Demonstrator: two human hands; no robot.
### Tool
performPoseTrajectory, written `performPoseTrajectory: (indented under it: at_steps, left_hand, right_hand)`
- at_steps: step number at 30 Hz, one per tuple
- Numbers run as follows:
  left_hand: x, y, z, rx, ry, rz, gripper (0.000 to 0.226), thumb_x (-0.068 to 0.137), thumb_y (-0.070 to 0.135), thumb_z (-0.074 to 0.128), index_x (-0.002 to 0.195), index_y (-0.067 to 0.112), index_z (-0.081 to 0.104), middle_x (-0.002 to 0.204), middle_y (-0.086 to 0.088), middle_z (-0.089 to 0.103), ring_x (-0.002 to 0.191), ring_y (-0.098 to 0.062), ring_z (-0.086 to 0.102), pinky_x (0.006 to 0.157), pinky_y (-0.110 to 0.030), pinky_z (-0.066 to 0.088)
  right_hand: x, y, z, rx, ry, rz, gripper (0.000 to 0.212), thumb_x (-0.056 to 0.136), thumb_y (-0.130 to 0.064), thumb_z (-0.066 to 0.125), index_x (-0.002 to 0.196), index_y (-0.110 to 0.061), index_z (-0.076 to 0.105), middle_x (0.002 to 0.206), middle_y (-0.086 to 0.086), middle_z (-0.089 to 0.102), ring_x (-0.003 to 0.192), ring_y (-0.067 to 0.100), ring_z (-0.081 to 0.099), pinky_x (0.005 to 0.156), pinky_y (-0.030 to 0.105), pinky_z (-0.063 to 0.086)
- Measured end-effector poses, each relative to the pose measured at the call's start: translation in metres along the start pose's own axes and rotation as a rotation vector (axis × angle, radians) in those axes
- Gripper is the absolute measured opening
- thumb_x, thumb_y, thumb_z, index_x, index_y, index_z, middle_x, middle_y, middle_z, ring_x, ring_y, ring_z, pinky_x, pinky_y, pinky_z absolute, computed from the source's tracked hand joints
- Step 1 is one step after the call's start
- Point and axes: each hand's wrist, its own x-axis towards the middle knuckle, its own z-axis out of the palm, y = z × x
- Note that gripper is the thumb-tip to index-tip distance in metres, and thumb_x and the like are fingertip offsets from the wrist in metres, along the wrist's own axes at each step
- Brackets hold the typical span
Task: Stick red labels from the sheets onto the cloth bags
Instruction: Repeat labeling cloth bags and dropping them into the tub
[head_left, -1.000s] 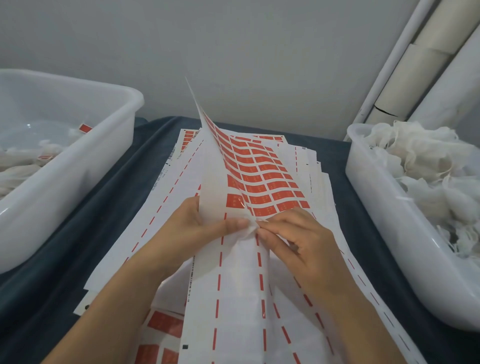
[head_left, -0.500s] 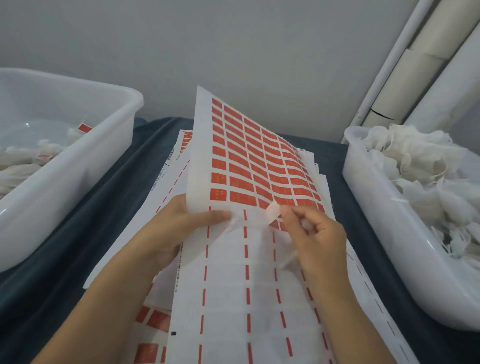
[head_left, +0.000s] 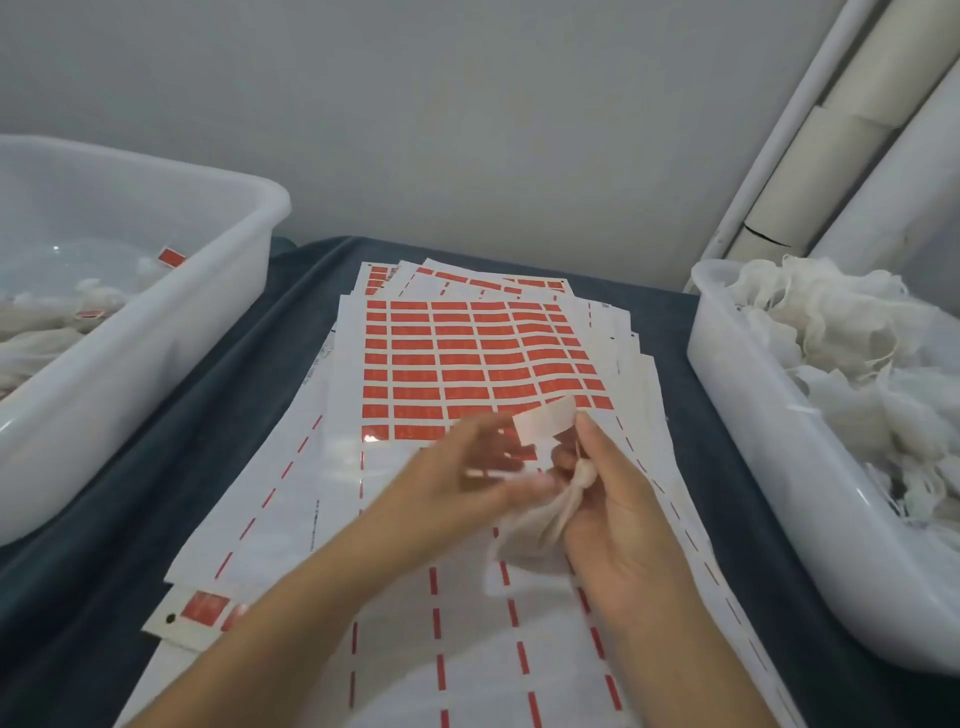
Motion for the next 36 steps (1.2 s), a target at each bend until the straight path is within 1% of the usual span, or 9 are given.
performPoseTrajectory:
  at_steps: [2,7,10,12,14,18,22,31,36]
  left_hand:
    - [-0.001,-0.004,0.016,-0.05,-0.155,-0.038,0.057,0.062,0.061,0.063,0.11,0.057,0.032,0.119,0.028,0.05,0.104,0.001,0.056,0.076,-0.012,0.051]
    - [0.0,-0.011,0.02,-0.06,0.049,0.005,0.031,0.086,0.035,0.06,0.101,0.054,0.04,0.101,0.03,0.057,0.083,0.002,0.065,0.062,-0.008,0.05]
    - [0.001,-0.005,0.007,-0.083,0.051,-0.037,0.016,0.091,0.025,0.055,0.09,0.041,0.059,0.082,0.024,0.068,0.075,0.005,0.066,0.057,-0.005,0.046]
    - [0.0,-0.001,0.002,-0.131,0.019,-0.089,0.015,0.09,0.027,0.054,0.082,0.035,0.064,0.071,0.02,0.068,0.068,0.003,0.065,0.055,-0.005,0.045]
    - [-0.002,0.0,0.002,-0.19,0.0,-0.125,0.008,0.083,0.036,0.059,0.081,0.03,0.064,0.062,0.014,0.064,0.06,-0.001,0.061,0.057,-0.009,0.047]
    - [-0.003,-0.002,0.005,-0.24,0.048,-0.121,0.028,0.068,0.054,0.055,0.076,0.029,0.066,0.049,0.007,0.05,0.047,-0.005,0.047,0.055,-0.016,0.045]
    - [-0.003,-0.001,0.002,-0.337,0.05,-0.109,0.029,0.073,0.05,0.053,0.078,0.026,0.068,0.05,0.002,0.043,0.046,-0.007,0.04,0.054,-0.014,0.045]
    - [0.004,-0.003,-0.005,-0.328,0.213,-0.287,0.011,0.08,0.033,0.064,0.076,0.026,0.071,0.044,-0.001,0.049,0.035,-0.009,0.041,0.05,-0.021,0.047]
    - [0.006,-0.002,-0.012,-0.364,0.294,-0.253,0.019,0.086,0.024,0.06,0.071,0.022,0.073,0.05,-0.002,0.057,0.041,-0.011,0.05,0.056,-0.02,0.05]
  right_hand:
    - [-0.005,0.005,0.003,0.042,-0.08,0.028,0.016,0.081,-0.026,0.062,0.088,-0.028,0.076,0.101,0.004,0.072,0.095,0.023,0.069,0.077,0.042,0.057]
    - [-0.009,0.008,0.007,-0.095,-0.116,-0.085,0.019,0.083,-0.028,0.058,0.087,-0.034,0.075,0.103,0.002,0.072,0.102,0.024,0.066,0.093,0.047,0.05]
    - [-0.006,0.002,0.004,-0.348,0.032,-0.21,0.021,0.071,-0.044,0.06,0.086,-0.035,0.072,0.099,-0.005,0.072,0.101,0.023,0.065,0.099,0.047,0.045]
    - [-0.005,0.0,0.001,-0.347,0.074,-0.209,0.027,0.067,-0.045,0.062,0.089,-0.032,0.071,0.097,-0.005,0.072,0.096,0.023,0.066,0.094,0.041,0.05]
    - [-0.005,0.0,0.0,-0.208,0.012,-0.141,0.02,0.069,-0.037,0.064,0.085,-0.031,0.075,0.095,0.0,0.073,0.088,0.021,0.07,0.082,0.033,0.056]
    - [-0.004,-0.002,0.0,-0.005,-0.034,-0.052,0.015,0.075,-0.026,0.063,0.08,-0.028,0.077,0.094,0.006,0.074,0.079,0.019,0.072,0.062,0.025,0.058]
    - [-0.004,-0.003,0.001,0.018,-0.029,-0.044,0.016,0.074,-0.027,0.063,0.083,-0.027,0.077,0.098,0.007,0.073,0.082,0.02,0.072,0.064,0.025,0.058]
    - [-0.004,-0.006,-0.001,0.018,0.049,-0.071,0.035,0.074,-0.031,0.067,0.108,-0.022,0.064,0.099,0.003,0.073,0.081,0.018,0.072,0.06,0.025,0.056]
    - [-0.003,-0.016,-0.01,-0.196,0.12,-0.234,0.014,0.081,-0.031,0.064,0.086,-0.023,0.074,0.079,0.003,0.073,0.056,0.013,0.065,0.052,0.02,0.052]
